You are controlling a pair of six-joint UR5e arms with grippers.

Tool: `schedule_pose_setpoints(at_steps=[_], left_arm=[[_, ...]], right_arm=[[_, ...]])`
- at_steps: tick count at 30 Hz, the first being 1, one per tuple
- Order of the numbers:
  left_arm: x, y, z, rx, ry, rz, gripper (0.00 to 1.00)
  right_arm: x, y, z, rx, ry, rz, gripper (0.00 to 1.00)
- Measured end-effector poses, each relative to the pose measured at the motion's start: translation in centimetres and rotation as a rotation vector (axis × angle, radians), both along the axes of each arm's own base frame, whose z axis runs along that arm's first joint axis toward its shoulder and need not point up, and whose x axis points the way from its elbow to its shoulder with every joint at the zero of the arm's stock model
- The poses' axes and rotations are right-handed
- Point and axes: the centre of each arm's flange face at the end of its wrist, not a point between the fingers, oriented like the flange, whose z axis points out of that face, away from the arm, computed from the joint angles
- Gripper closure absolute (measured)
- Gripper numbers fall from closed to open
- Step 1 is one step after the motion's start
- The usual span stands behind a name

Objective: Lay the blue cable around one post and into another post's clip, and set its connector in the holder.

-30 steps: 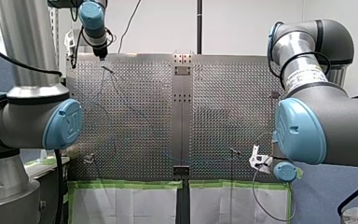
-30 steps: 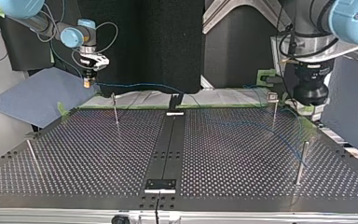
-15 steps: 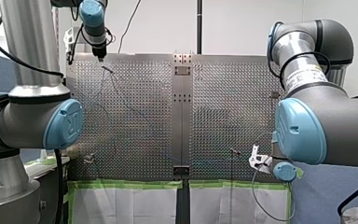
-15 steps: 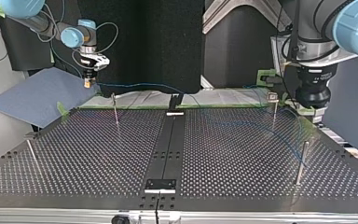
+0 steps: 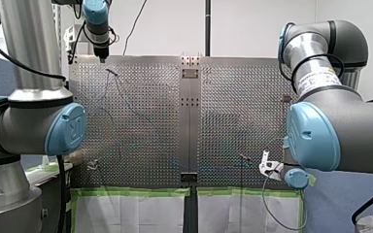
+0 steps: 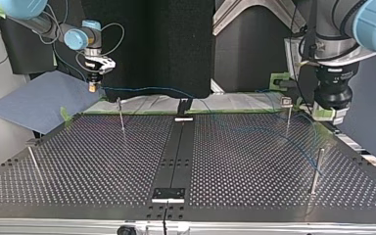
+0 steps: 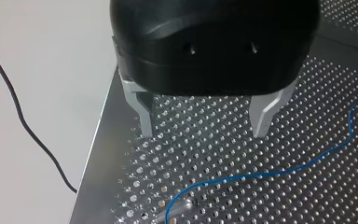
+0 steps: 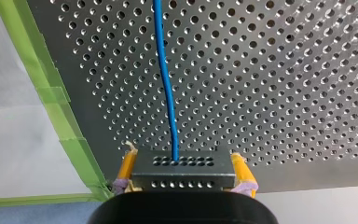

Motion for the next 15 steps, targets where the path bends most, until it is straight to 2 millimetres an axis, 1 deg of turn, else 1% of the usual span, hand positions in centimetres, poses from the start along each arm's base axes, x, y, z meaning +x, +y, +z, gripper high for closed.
schedule_pose_setpoints(at_steps=[15], left_arm=[[-0.3, 0.1, -0.15, 0.007, 0.018, 0.017, 0.0]], right_arm=[[0.0, -0.03, 0.02, -0.002, -0.003, 0.0, 1.0]])
